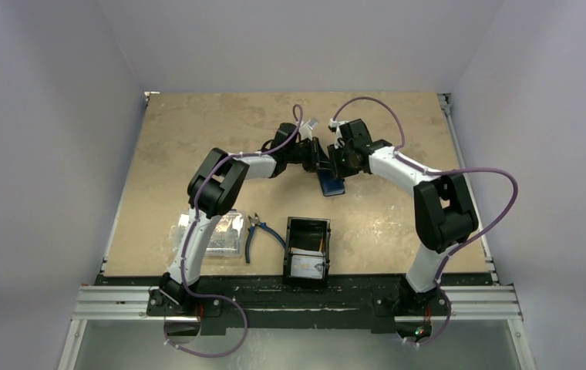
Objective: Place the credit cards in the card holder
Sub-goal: Close the card holder at the center of the board.
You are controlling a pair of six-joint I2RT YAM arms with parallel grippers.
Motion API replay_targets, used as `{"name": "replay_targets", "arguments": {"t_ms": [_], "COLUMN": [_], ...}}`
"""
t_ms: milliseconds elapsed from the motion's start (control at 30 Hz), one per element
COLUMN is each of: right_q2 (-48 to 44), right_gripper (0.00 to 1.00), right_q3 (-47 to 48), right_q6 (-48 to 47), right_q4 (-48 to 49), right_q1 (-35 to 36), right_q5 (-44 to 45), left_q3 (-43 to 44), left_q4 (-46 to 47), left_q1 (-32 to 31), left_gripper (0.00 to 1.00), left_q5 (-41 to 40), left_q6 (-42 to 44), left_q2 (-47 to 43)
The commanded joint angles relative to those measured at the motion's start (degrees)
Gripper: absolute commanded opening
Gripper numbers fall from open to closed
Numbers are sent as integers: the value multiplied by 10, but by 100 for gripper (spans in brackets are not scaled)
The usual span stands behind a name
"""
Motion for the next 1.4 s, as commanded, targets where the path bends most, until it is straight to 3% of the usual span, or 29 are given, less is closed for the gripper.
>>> {"name": "replay_targets", "arguments": {"t_ms": [0, 733, 933, 1133, 1200, 1367], "right_q2": [4, 24, 20, 5, 4, -6], "right_gripper": [32, 29, 15, 9, 1, 0], "right_q3": [26, 35, 35, 31, 31, 26], "right_q6": [-10, -13, -11, -11, -7, 7], "right_q4": [-2, -1, 2, 9, 10, 5], "right_q1": [2, 6, 6, 7, 6, -2], "right_q5": [33, 38, 44, 35, 27, -3], "left_q3": [-10, -11, -11, -11, -11, -11], "left_q4": [-76, -73, -74, -72, -71, -73], "left_q1": [5, 5, 5, 5, 5, 5], "left_gripper": [0, 0, 0, 0, 0, 0], "left_q5": [-24, -22, -23, -23, -22, -23], "left_q6": [25, 23, 24, 23, 22, 21], "left_q2": [26, 30, 29, 30, 31, 32]}}
